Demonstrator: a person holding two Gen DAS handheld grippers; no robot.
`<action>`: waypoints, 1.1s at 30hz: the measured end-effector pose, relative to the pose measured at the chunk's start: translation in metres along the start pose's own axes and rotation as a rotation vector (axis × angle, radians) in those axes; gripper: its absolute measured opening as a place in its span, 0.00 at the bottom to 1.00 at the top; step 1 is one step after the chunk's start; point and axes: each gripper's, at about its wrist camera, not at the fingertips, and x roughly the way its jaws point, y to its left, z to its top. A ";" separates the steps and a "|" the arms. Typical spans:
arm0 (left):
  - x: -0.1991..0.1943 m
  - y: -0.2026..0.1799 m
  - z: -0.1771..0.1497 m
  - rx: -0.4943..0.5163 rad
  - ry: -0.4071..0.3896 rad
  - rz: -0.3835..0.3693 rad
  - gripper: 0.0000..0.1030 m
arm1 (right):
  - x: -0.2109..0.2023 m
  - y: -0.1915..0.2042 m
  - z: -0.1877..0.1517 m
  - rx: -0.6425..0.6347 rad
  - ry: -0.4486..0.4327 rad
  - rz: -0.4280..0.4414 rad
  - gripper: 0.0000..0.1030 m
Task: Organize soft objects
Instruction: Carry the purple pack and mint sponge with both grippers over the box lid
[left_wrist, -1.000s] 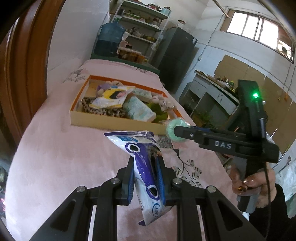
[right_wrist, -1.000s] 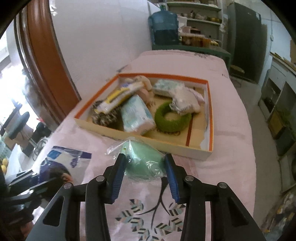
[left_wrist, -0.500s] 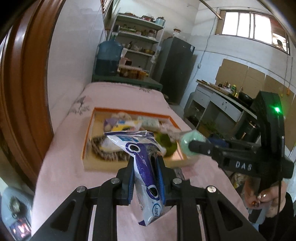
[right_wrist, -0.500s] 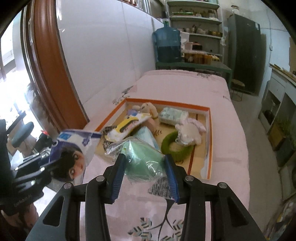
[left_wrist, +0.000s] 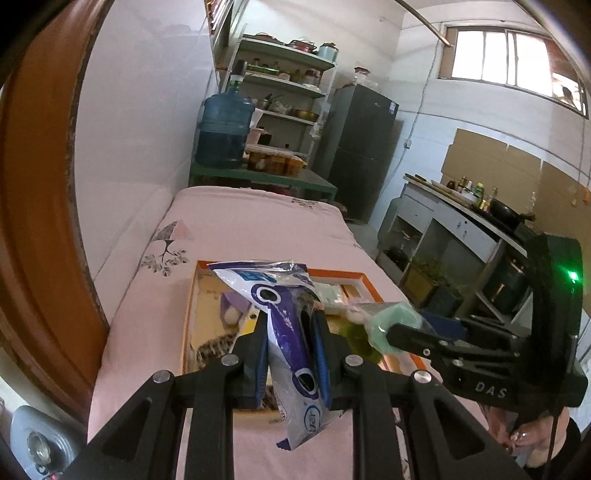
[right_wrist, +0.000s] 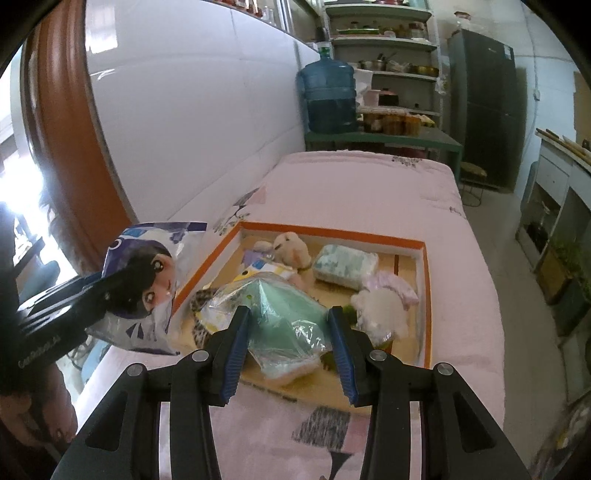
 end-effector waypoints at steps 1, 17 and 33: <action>0.003 0.002 0.003 -0.002 0.001 0.002 0.21 | 0.003 -0.001 0.003 0.000 0.001 0.000 0.43; 0.062 0.018 0.036 0.015 0.045 0.026 0.21 | 0.051 -0.014 0.035 -0.038 0.008 -0.043 0.43; 0.124 0.041 0.029 -0.047 0.154 -0.007 0.21 | 0.101 -0.027 0.029 -0.057 0.087 -0.075 0.43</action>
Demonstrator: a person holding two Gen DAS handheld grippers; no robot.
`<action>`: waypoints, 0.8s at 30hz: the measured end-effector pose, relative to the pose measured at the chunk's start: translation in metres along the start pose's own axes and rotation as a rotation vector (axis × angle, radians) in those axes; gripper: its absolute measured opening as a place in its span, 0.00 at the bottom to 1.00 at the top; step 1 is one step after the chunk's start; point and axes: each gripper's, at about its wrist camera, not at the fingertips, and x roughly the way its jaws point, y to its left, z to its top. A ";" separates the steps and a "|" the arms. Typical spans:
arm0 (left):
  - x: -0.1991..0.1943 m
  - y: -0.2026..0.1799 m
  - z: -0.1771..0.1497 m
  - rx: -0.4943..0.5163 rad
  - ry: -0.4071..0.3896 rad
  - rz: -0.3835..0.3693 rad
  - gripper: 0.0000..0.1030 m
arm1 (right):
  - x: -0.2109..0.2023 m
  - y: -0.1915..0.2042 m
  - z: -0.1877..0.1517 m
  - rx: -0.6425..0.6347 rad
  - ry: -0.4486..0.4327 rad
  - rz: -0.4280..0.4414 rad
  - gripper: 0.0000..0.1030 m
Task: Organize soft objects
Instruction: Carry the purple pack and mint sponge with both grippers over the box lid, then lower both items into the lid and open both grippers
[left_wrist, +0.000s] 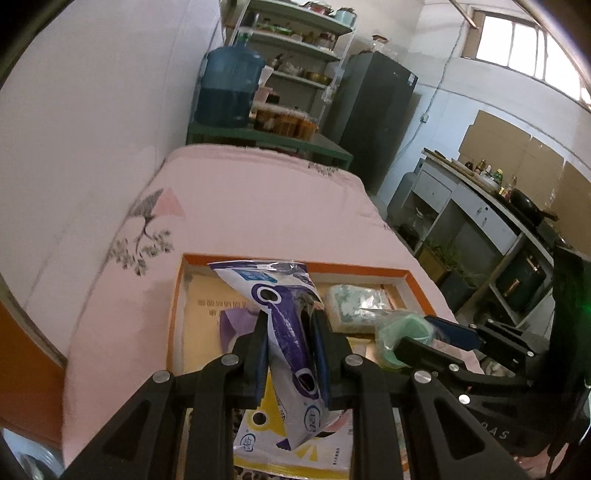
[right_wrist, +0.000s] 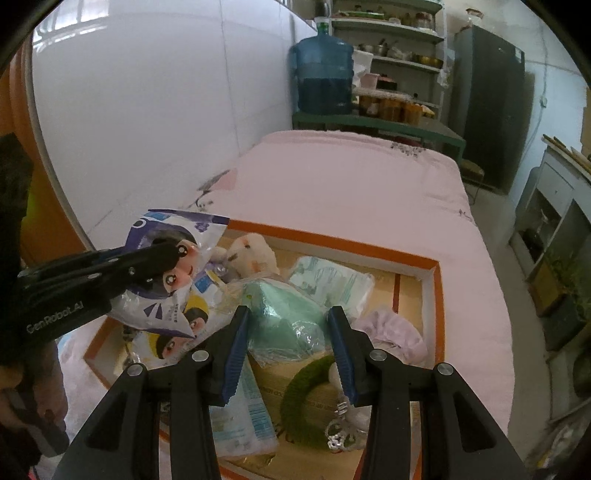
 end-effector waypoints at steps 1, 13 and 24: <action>0.004 0.003 -0.002 -0.013 0.009 -0.010 0.21 | 0.002 0.001 -0.001 -0.003 0.004 -0.001 0.43; 0.021 0.022 -0.009 -0.082 0.033 -0.082 0.26 | 0.018 -0.003 -0.006 0.011 0.021 0.011 0.44; 0.025 0.022 -0.017 -0.083 0.047 -0.058 0.60 | 0.013 -0.003 -0.013 0.012 0.000 0.024 0.48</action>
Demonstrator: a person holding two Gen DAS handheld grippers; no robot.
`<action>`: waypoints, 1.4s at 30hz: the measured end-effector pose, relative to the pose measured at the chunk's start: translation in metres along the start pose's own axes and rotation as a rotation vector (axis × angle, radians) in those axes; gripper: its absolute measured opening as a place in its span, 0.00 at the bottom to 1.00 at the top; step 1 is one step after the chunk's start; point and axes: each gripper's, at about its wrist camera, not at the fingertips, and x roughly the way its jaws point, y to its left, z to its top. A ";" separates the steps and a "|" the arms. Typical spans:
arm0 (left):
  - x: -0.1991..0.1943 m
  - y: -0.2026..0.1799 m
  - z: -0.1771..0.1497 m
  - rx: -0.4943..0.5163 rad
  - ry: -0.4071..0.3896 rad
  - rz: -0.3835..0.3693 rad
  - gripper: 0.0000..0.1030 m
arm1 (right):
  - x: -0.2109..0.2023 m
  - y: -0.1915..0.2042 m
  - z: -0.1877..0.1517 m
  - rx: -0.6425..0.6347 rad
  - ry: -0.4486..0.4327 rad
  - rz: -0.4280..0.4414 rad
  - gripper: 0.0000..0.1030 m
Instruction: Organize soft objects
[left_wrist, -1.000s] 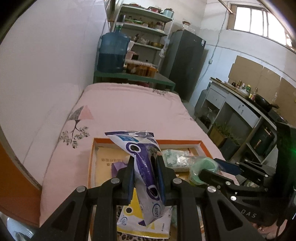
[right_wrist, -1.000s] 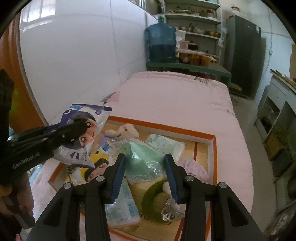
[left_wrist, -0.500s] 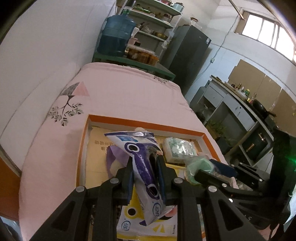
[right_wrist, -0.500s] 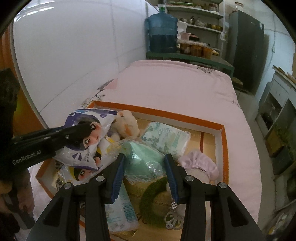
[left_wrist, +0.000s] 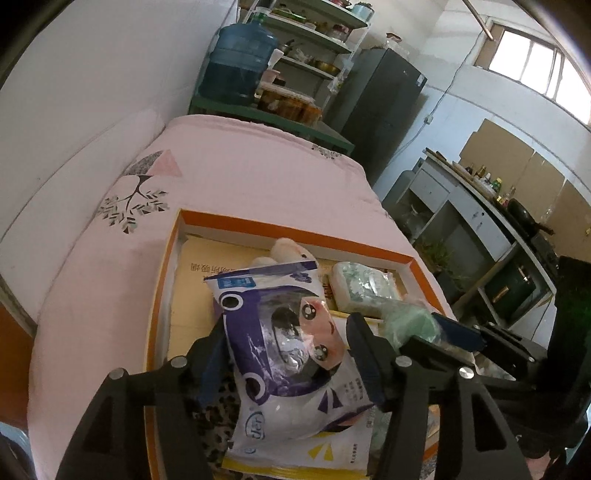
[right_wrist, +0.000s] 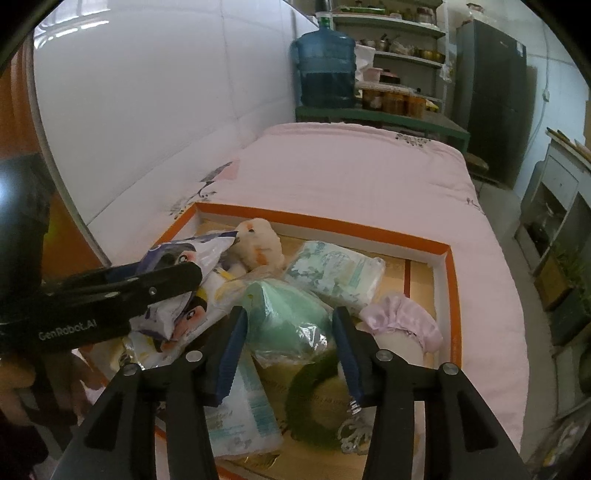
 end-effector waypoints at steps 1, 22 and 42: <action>-0.001 0.000 0.000 -0.002 -0.001 -0.004 0.60 | -0.001 0.000 0.000 -0.001 -0.003 -0.001 0.49; -0.066 -0.033 -0.008 0.060 -0.137 0.034 0.66 | -0.078 0.020 -0.010 0.031 -0.134 -0.001 0.56; -0.171 -0.105 -0.083 0.154 -0.237 0.183 0.66 | -0.185 0.045 -0.082 0.132 -0.255 -0.113 0.56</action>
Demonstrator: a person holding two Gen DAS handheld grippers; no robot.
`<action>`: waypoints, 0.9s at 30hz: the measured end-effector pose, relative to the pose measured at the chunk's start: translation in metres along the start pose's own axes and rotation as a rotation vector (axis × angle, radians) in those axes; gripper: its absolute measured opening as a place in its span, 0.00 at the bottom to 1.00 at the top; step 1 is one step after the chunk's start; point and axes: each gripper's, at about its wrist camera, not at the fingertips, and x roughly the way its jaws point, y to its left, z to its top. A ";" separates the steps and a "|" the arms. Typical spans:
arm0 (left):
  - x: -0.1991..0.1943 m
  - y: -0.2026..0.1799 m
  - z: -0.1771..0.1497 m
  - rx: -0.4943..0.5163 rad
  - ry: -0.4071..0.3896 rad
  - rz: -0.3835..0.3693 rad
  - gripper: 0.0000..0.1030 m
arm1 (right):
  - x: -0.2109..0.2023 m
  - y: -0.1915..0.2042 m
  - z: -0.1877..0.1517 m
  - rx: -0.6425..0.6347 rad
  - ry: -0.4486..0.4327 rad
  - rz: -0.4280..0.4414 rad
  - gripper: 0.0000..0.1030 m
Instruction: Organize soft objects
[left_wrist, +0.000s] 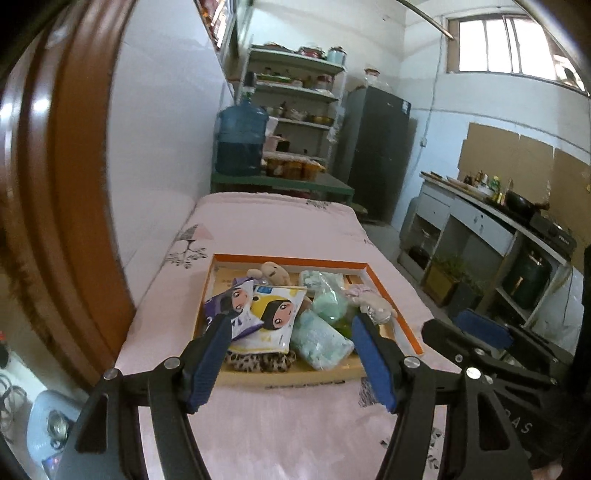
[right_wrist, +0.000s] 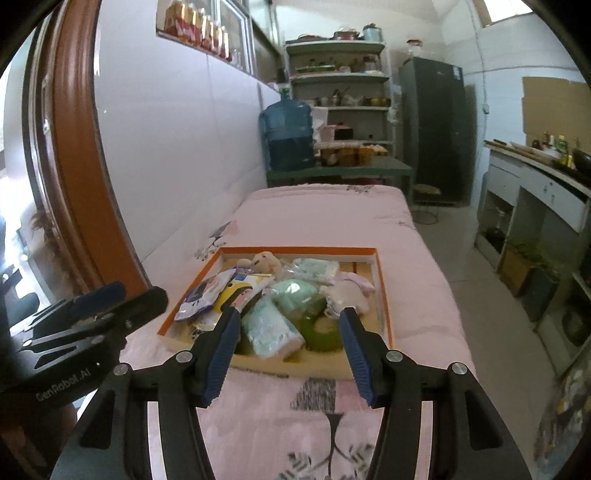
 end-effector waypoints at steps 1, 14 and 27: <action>-0.005 -0.001 -0.002 -0.004 -0.006 0.002 0.66 | -0.009 0.001 -0.004 0.007 -0.006 -0.006 0.56; -0.081 -0.020 -0.041 0.033 -0.059 0.142 0.63 | -0.073 0.020 -0.044 0.041 0.013 -0.121 0.56; -0.112 -0.024 -0.066 0.011 -0.055 0.167 0.62 | -0.108 0.045 -0.056 0.009 -0.032 -0.153 0.56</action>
